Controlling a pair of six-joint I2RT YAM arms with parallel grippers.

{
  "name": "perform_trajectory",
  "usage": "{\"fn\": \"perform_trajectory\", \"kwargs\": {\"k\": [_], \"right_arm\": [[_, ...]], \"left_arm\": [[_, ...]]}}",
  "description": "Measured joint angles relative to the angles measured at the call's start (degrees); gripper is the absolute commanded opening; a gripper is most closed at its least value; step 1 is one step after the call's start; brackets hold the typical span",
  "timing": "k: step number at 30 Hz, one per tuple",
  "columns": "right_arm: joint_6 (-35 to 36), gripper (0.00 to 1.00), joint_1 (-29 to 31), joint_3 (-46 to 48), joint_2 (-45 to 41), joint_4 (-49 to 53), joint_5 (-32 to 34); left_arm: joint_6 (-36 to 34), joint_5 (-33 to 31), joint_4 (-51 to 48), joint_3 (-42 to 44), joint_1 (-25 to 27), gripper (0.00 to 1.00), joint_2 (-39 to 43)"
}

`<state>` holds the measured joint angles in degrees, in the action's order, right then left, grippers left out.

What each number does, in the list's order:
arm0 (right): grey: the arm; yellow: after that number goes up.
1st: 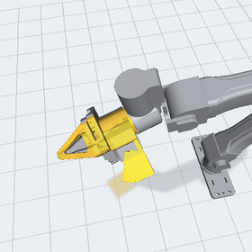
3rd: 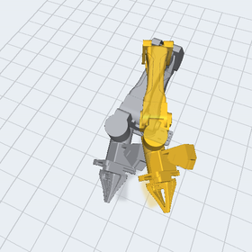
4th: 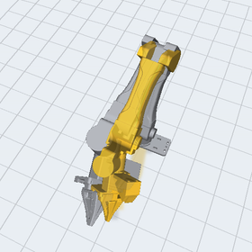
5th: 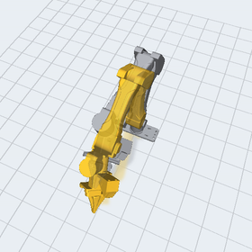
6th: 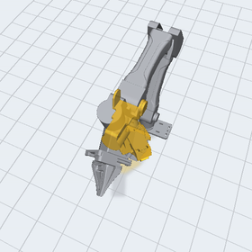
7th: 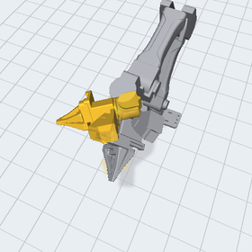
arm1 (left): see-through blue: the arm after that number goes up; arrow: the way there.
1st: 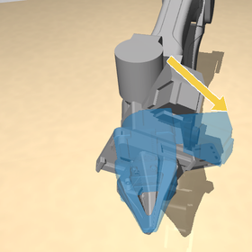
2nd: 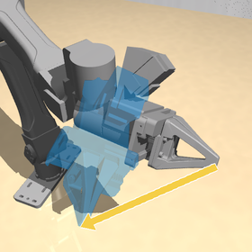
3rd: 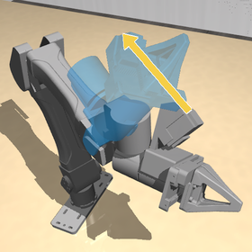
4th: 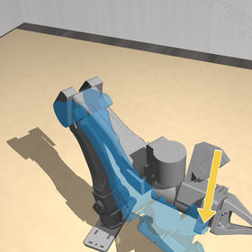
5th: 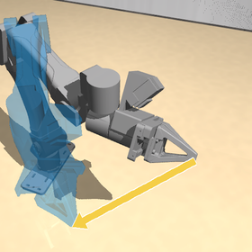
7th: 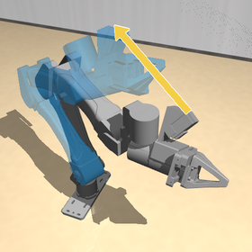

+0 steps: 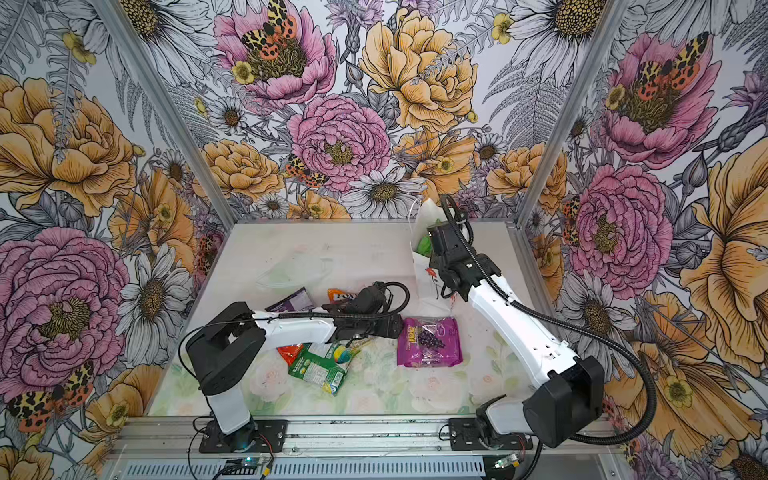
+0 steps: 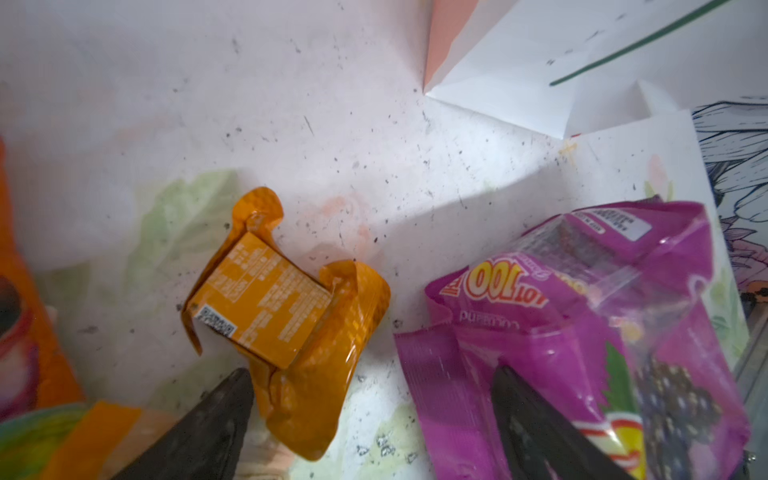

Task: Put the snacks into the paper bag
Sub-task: 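Lower the left gripper over the purple grape candy bag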

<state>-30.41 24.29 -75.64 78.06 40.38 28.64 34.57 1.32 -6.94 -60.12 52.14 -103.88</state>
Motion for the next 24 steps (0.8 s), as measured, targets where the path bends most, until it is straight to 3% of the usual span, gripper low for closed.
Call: {"fn": "perform_trajectory", "kwargs": {"k": [13, 24], "right_arm": [[-0.13, 0.00, 0.00, 1.33, -1.46, 0.04, -0.09], [-0.20, 0.00, 0.00, 1.33, -1.46, 0.02, -0.50]], "left_arm": [[9.16, 6.25, 4.50, 7.78, 3.52, 0.99, 10.43], [13.07, 12.70, 12.83, 8.70, 1.36, 0.91, 2.93]]}}
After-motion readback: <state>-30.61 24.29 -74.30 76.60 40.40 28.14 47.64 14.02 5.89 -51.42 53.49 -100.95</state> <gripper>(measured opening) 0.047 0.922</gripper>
